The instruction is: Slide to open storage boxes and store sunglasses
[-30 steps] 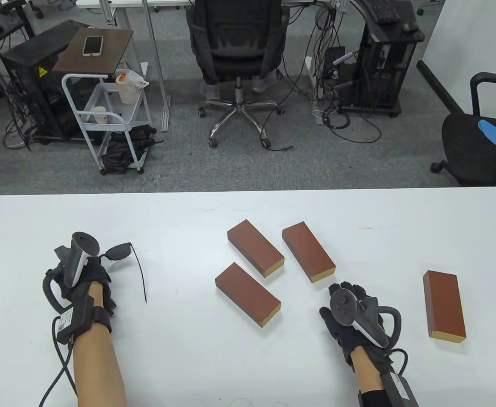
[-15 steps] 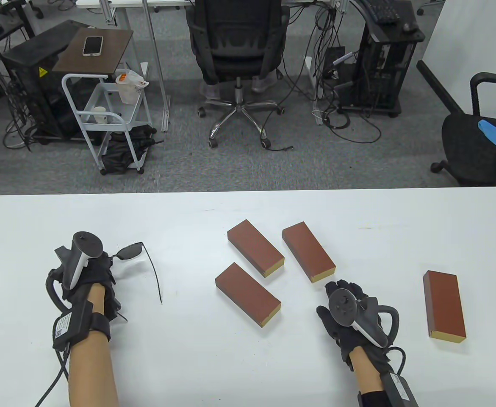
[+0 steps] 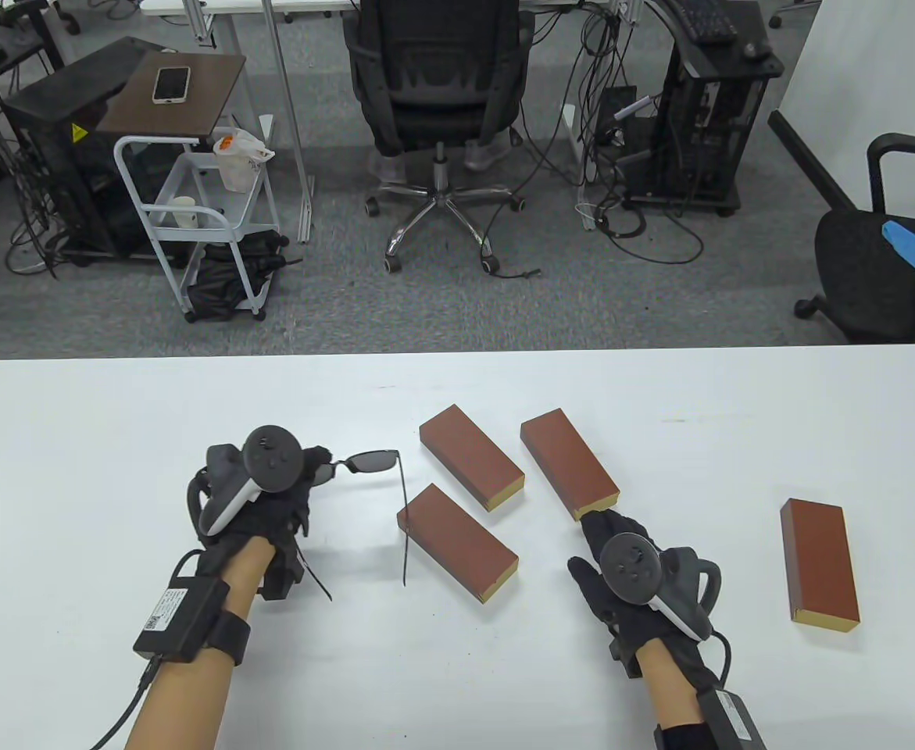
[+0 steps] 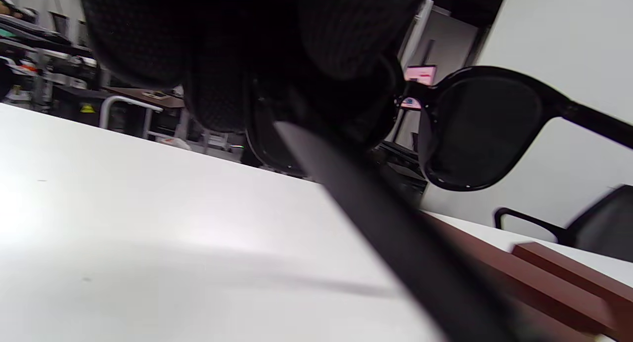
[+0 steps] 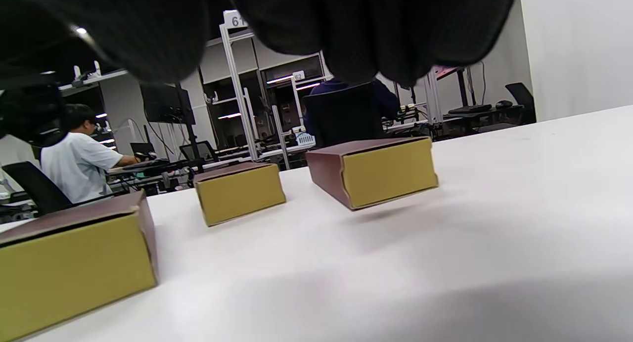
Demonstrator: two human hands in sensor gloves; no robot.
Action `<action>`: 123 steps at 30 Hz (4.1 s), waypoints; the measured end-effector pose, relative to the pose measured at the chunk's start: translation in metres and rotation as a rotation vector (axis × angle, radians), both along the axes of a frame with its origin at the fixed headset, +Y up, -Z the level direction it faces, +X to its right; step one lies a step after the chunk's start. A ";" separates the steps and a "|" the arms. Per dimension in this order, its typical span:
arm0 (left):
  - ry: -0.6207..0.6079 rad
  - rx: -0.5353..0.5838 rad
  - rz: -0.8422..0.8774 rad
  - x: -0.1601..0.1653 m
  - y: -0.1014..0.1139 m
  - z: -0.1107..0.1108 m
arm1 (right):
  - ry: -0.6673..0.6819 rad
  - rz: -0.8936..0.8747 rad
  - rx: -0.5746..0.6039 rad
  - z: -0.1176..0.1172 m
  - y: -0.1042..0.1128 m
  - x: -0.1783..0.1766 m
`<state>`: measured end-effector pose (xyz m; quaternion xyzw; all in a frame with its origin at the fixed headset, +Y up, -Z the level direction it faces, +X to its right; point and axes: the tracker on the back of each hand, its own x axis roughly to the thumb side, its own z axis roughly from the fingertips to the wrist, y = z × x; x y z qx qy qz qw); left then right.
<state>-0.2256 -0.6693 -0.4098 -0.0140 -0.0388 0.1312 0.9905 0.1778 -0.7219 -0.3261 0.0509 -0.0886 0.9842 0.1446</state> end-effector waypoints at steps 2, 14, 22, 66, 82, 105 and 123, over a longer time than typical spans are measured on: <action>-0.069 0.017 -0.011 0.025 0.005 0.006 | 0.019 -0.017 -0.003 0.000 0.001 -0.002; -0.348 0.041 0.058 0.130 0.010 0.040 | 0.087 -0.201 0.045 0.002 0.010 -0.003; -0.404 0.001 0.097 0.146 0.009 0.050 | 0.133 -0.495 0.017 0.000 0.013 0.002; -0.124 -0.493 1.503 0.098 -0.079 0.082 | -0.257 -0.977 -0.078 0.013 0.005 -0.014; -0.090 -0.483 1.535 0.094 -0.083 0.083 | -0.062 -1.074 -0.029 0.010 0.003 -0.019; 0.035 -0.312 1.260 0.087 -0.071 0.087 | 0.236 -1.300 -0.112 0.010 -0.006 -0.028; 0.137 -0.193 1.304 0.088 -0.072 0.092 | 0.147 -1.288 -0.142 0.011 -0.011 -0.022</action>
